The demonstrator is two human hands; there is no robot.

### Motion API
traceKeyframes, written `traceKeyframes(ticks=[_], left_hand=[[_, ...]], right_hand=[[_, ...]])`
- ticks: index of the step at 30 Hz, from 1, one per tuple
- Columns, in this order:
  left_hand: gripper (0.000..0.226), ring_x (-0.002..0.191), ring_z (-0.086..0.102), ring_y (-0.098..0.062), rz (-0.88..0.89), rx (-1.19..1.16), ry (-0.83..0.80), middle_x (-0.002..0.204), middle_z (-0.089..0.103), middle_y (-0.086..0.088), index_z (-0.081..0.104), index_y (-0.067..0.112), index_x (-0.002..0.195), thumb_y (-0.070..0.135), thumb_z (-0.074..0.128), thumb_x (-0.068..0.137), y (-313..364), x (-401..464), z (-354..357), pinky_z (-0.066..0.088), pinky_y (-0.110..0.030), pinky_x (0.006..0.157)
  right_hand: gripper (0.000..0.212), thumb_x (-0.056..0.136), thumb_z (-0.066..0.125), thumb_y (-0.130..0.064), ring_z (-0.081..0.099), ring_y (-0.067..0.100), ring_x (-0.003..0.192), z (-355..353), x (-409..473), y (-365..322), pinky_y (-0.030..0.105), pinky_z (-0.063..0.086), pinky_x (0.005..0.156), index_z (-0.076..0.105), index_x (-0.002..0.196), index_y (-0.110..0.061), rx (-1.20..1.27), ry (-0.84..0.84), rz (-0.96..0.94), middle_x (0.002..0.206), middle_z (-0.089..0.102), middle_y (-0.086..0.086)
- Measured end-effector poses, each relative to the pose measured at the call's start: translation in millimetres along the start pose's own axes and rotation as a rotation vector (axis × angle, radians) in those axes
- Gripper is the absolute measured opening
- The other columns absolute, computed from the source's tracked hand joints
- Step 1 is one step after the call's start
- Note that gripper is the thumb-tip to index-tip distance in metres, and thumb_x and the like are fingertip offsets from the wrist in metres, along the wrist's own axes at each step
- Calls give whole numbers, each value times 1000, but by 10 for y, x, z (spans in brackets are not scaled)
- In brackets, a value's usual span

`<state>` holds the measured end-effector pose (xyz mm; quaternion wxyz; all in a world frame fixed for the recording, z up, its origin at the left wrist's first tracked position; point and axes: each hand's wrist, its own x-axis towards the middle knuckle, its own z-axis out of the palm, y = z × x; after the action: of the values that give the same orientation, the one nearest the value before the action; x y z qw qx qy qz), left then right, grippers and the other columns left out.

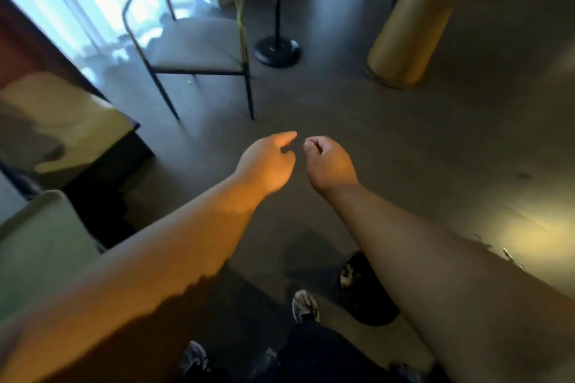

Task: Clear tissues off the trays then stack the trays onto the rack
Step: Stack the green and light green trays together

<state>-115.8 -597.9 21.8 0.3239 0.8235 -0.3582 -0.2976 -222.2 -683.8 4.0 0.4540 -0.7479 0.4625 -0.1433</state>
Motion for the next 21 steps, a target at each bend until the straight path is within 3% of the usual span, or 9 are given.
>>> traceKeyframes(ticks=[3, 5, 8, 10, 12, 14, 17, 21], left_hand=[[52, 124, 59, -24, -26, -20, 144, 149, 51, 0, 46, 24, 148, 16, 48, 97, -338, -270, -711, 49, -28, 91], [52, 133, 51, -20, -51, 4, 238, 149, 51, -3, 45, 20, 148, 16, 50, 97, -630, -540, -1215, 41, -28, 106], [45, 124, 57, -25, -107, 31, 368, 136, 62, -9, 54, 15, 140, 19, 51, 95, -1143, -1058, -1922, 44, -33, 103], [32, 109, 63, -30, -183, 68, 431, 116, 69, -12, 66, 13, 120, 16, 50, 92, -1494, -1398, -2301, 51, -41, 91], [30, 107, 63, -32, -271, 92, 468, 114, 69, -13, 67, 11, 116, 13, 51, 91, -1823, -1694, -2579, 51, -41, 88], [35, 105, 63, -29, -327, 93, 447, 119, 67, -12, 63, 13, 124, 15, 52, 91, -2097, -1940, -2729, 52, -39, 89], [23, 84, 62, -24, -388, 45, 378, 100, 68, -11, 65, 16, 113, 17, 53, 93, -2414, -2211, -2765, 49, -33, 70], [49, 121, 58, -26, -448, -18, 264, 138, 60, -10, 53, 16, 141, 19, 57, 92, -2706, -2353, -2604, 49, -38, 101]], right_hand=[[30, 107, 46, -30, 60, 18, 105, 527, -122, -702, 26, 38, 80, 69, 119, -15, -39, -123, -154, 113, 65, 1], [33, 108, 45, -29, 60, 18, 109, 952, -315, -1158, 26, 38, 84, 68, 125, -12, -55, -204, -253, 120, 67, 4], [34, 108, 46, -26, 60, 23, 117, 1655, -777, -1749, 25, 39, 88, 68, 127, -8, -53, -302, -352, 128, 68, 10], [34, 107, 46, -24, 62, 27, 113, 2113, -1136, -2008, 31, 44, 89, 69, 122, -5, -64, -375, -388, 124, 69, 14], [35, 106, 47, -25, 62, 24, 112, 2522, -1468, -2147, 34, 47, 91, 68, 127, -7, -83, -458, -397, 125, 69, 11], [39, 102, 51, -27, 60, 25, 122, 2868, -1675, -2151, 37, 48, 99, 63, 135, -12, -158, -501, -384, 134, 65, 9], [46, 95, 57, -28, 56, 30, 125, 3207, -1805, -2075, 48, 50, 104, 58, 140, -20, -349, -471, -330, 139, 56, 9], [42, 94, 55, -33, 57, 34, 117, 3411, -1755, -1904, 47, 53, 96, 57, 132, -15, -530, -349, -139, 128, 58, 12]])
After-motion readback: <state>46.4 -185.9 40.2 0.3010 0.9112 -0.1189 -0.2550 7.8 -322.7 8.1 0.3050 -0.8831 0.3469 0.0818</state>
